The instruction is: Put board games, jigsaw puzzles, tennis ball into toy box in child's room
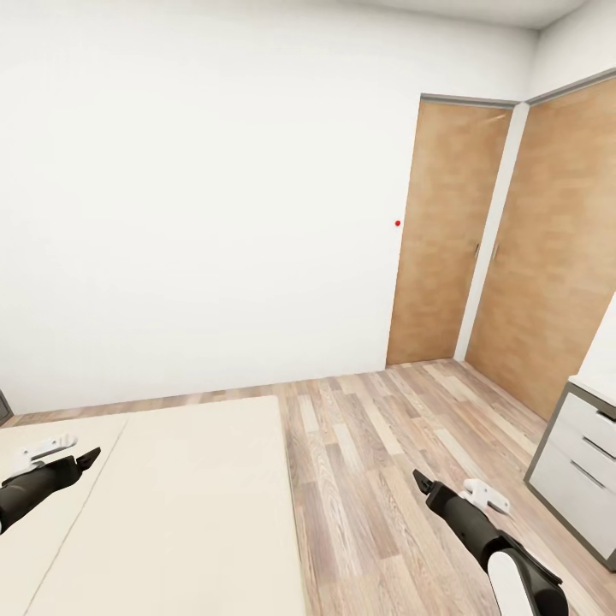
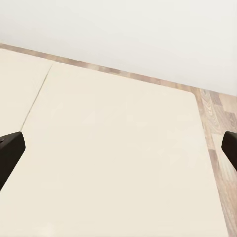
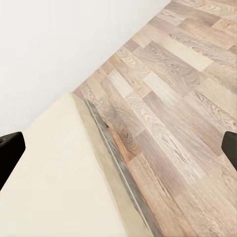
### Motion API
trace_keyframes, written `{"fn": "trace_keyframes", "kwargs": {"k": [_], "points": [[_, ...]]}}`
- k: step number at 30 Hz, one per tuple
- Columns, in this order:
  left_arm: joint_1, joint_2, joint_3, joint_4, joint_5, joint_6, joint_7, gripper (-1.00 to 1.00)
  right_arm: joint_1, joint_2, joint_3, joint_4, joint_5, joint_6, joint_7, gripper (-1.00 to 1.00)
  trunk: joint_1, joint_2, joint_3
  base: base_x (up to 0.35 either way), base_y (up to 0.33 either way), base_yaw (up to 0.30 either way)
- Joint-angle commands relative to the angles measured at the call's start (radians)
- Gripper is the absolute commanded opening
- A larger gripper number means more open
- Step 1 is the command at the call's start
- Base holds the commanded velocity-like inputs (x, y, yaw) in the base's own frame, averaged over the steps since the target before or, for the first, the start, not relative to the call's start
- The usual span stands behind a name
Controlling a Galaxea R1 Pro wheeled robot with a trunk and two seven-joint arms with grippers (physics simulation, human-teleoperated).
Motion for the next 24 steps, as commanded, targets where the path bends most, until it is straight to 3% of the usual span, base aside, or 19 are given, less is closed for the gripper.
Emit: {"fn": "trace_keyframes", "kwargs": {"k": [1,12,20,24], "points": [[-0.001,0.0,0.002,0.0,0.003,0.006,-0.004,1.0,0.0,0.001,-0.001,-0.001,-0.01,0.005,-0.004,1.0,0.0,-0.001,0.0,0.0,0.0,0.0],[-0.001,0.0,0.002,-0.001,0.003,0.006,-0.004,1.0,0.0,0.0,0.004,-0.001,-0.01,0.006,-0.004,1.0,0.0,-0.001,0.0,0.0,0.0,0.005],[-0.001,-0.001,-0.003,-0.001,0.003,0.006,-0.004,1.0,0.0,-0.004,0.011,0.002,-0.005,0.019,-0.004,1.0,0.0,-0.001,0.0,0.0,0.0,0.098],[-0.001,-0.002,-0.007,-0.001,0.003,0.007,-0.004,1.0,0.0,-0.006,0.042,0.004,0.002,0.047,-0.004,1.0,0.0,-0.001,0.0,0.0,0.0,0.109]]}}
